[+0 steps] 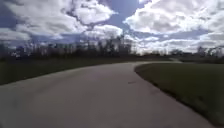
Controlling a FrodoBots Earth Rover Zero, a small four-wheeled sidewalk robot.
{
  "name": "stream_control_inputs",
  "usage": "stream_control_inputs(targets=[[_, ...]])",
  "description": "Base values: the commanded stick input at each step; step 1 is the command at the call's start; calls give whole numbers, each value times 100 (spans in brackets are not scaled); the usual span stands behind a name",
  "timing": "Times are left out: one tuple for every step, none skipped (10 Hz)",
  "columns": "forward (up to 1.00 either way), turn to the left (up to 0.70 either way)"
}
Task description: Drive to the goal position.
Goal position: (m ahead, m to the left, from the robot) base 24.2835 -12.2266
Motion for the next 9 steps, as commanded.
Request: stream_control_inputs(targets=[[100,0],[100,0],[100,-3],[100,-27],[100,-27],[100,-27],[100,-15],[100,0],[100,0]])
